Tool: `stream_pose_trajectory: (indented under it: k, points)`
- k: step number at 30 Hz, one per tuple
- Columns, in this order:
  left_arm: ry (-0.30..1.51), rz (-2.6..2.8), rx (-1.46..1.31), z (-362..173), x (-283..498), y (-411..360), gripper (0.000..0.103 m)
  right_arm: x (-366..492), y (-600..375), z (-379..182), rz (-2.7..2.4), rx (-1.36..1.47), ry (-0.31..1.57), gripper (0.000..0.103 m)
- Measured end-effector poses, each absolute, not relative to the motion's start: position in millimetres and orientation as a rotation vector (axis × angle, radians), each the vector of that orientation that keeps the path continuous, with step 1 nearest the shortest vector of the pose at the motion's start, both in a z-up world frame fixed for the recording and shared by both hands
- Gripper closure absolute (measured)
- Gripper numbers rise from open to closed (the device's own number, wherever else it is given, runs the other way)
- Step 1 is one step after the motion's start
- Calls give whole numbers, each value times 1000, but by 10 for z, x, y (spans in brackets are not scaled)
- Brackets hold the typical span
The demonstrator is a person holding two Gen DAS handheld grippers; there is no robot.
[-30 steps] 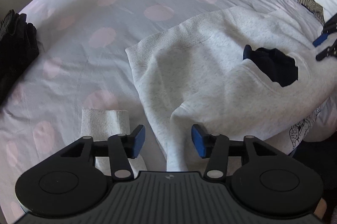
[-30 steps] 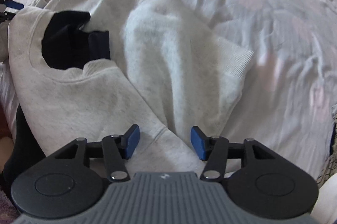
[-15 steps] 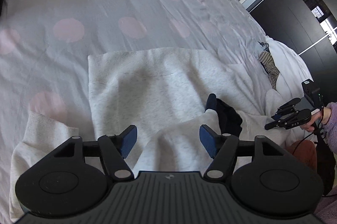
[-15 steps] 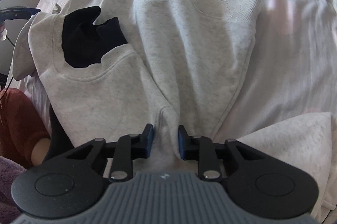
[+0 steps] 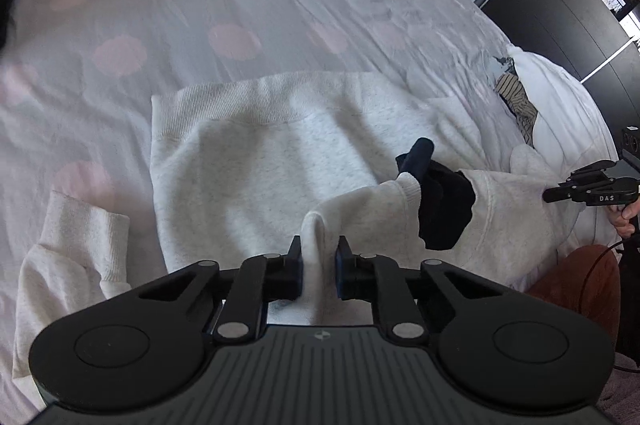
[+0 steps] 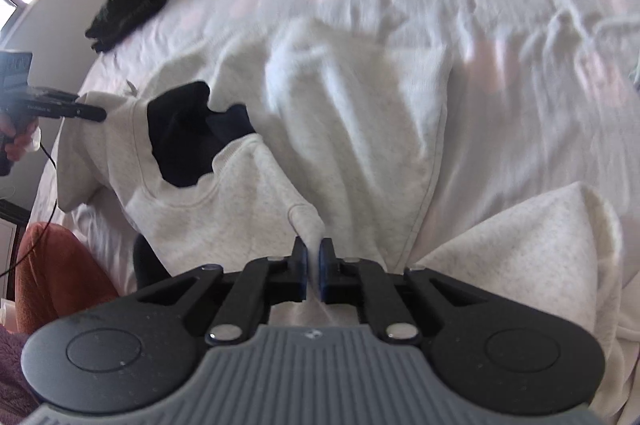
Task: Fold clothes
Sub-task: 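Lift the sweatshirt by the shoulders with both grippers and lower it onto the bed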
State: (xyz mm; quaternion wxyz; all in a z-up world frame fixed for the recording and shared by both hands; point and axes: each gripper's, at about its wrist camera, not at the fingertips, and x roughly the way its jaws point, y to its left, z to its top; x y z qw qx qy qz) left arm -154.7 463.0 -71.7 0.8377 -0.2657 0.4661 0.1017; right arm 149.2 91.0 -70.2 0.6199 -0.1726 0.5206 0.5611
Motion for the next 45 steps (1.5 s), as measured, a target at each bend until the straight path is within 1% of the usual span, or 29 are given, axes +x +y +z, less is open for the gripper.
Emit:
stream_pose_trajectory:
  k: [3, 5, 9, 12, 16, 20, 27, 32, 35, 38, 45]
  points:
    - [891, 279, -484, -306, -1669, 4425, 89, 1426, 786, -283, 1292, -368, 1041, 97]
    - [806, 328, -439, 22, -1764, 4310, 90, 1372, 690, 77, 1281, -353, 901, 97]
    - [609, 426, -346, 749, -1974, 4061, 91, 1257, 452, 900, 1244, -260, 618, 97]
    - [441, 472, -271, 1343, -2179, 3794, 91, 1064, 256, 1494, 1209, -211, 397, 100]
    - [253, 530, -165, 2018, -2401, 3393, 92, 738, -34, 2129, 1152, -141, 146, 100]
    - [100, 567, -75, 2582, -2592, 2981, 92, 438, -313, 2594, 1106, -62, -19, 100]
    - [-39, 598, 43, 3174, -2885, 2309, 92, -30, -948, 3195, 1065, 41, -217, 100]
    - [-52, 590, 114, 3316, -2979, 1968, 91, -312, -1366, 3411, 1064, 70, -286, 100]
    - [-23, 585, 124, 3301, -2913, 1943, 91, -395, -1455, 3468, 1063, 70, -305, 100]
    - [32, 592, 109, 3196, -2774, 2036, 92, -343, -1389, 3424, 1067, 59, -259, 100]
    - [176, 617, 43, 2647, -2246, 2645, 92, 59, -791, 2867, 1062, -15, -94, 100]
